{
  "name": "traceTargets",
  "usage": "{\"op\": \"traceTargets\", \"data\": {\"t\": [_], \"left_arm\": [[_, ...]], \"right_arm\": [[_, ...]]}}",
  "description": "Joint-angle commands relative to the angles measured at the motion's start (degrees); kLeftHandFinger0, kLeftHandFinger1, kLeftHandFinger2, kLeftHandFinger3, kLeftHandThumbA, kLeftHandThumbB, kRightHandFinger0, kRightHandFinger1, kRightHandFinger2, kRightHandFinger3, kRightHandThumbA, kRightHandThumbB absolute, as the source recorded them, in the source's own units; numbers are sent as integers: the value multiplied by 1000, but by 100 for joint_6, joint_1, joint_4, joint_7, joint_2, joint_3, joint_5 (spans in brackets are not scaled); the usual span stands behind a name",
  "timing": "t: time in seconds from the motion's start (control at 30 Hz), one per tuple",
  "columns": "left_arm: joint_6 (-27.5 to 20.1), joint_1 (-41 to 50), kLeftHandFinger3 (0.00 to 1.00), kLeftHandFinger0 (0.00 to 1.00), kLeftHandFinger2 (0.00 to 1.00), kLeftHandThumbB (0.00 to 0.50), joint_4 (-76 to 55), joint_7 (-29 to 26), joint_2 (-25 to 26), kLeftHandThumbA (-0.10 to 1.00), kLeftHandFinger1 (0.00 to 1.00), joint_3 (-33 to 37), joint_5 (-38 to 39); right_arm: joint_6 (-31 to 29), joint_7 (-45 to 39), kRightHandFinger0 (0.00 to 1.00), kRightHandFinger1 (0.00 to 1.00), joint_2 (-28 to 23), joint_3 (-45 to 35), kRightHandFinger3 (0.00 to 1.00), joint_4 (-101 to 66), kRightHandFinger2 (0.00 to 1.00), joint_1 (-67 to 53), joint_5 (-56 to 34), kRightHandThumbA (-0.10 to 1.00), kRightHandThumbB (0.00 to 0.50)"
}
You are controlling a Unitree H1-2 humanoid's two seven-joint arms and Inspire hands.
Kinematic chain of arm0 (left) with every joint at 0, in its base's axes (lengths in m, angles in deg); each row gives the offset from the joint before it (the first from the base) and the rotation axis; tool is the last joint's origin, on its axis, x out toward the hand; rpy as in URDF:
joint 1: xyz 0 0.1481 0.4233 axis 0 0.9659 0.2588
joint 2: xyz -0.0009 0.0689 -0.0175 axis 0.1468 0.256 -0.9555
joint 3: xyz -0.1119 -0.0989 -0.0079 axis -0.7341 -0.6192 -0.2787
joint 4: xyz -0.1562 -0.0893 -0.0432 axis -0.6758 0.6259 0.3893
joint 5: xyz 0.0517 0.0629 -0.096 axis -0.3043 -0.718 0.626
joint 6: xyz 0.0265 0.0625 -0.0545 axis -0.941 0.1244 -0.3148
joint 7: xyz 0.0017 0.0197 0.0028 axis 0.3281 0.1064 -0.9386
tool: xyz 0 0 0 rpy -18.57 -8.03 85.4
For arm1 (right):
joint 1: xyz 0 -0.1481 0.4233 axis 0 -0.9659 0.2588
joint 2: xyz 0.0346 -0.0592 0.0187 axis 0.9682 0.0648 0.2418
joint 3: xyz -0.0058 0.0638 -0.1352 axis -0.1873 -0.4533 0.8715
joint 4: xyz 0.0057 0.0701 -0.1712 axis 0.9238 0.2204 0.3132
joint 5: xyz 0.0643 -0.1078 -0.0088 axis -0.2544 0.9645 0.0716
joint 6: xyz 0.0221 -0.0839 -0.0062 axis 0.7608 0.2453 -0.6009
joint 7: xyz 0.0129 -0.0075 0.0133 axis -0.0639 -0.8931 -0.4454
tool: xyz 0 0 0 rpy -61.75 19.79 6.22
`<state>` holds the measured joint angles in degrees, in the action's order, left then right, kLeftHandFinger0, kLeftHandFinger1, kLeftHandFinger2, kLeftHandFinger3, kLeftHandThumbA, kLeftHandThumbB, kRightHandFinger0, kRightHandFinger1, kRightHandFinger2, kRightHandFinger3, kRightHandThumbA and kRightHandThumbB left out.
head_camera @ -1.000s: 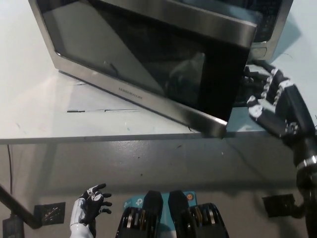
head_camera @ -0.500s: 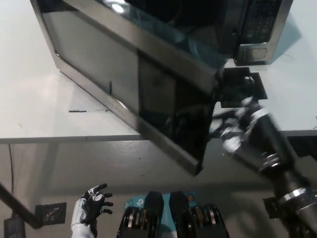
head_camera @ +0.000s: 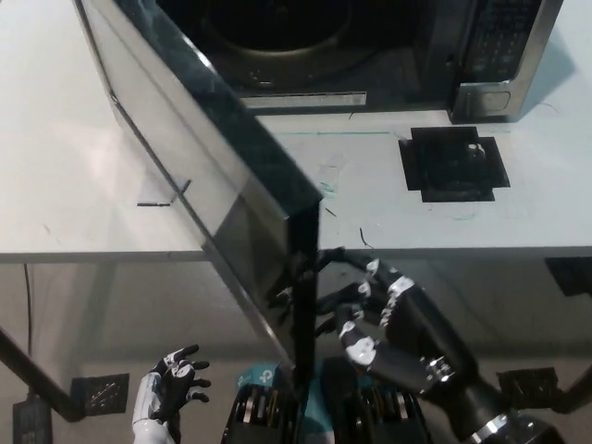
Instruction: A microwave is kept infront of the robot with its door slightly ajar. The robot uses its right hand to push the door towards the left to open it.
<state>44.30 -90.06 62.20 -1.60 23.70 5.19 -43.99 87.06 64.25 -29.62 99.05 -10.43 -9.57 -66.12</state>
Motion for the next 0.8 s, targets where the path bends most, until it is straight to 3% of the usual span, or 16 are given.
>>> {"op": "traceTargets", "data": {"t": [0.0, 0.2, 0.27, 0.33, 0.5, 0.6, 0.77], "left_arm": [[-209, -99, 563, 315, 456, 17, 0, -15, -1, 219, 359, 61, 5], [-178, -122, 558, 335, 462, 14, -11, -29, -3, 224, 369, 70, -6], [-216, -134, 543, 300, 434, 28, 34, -43, -8, 223, 339, 50, 10], [-226, -147, 539, 294, 441, 24, 70, 3, 3, 224, 341, 43, 43], [-179, -163, 539, 330, 458, 24, 63, -8, -15, 216, 370, 46, 51], [-165, -142, 555, 330, 471, 13, 36, 11, -7, 211, 375, 46, 61], [-156, -144, 545, 291, 448, 27, 19, -45, -22, 203, 344, 37, 42]], "right_arm": [[-217, -189, 433, 593, 154, 236, 822, -100, 678, -78, 124, 449, 96], [-79, -177, 413, 568, 202, 169, 826, -170, 663, -57, 74, 452, 93], [-82, -228, 491, 616, 213, 227, 858, -224, 699, -172, -5, 430, 65], [-6, -232, 485, 604, 247, 392, 839, -361, 694, -324, 44, 405, 57], [-81, -214, 474, 595, 271, 508, 816, -401, 672, -480, 98, 431, 69], [-89, -206, 481, 604, 270, 465, 827, -414, 678, -507, 76, 420, 52], [36, -213, 494, 622, 101, 257, 843, -594, 700, -622, -56, 414, 68]]}}
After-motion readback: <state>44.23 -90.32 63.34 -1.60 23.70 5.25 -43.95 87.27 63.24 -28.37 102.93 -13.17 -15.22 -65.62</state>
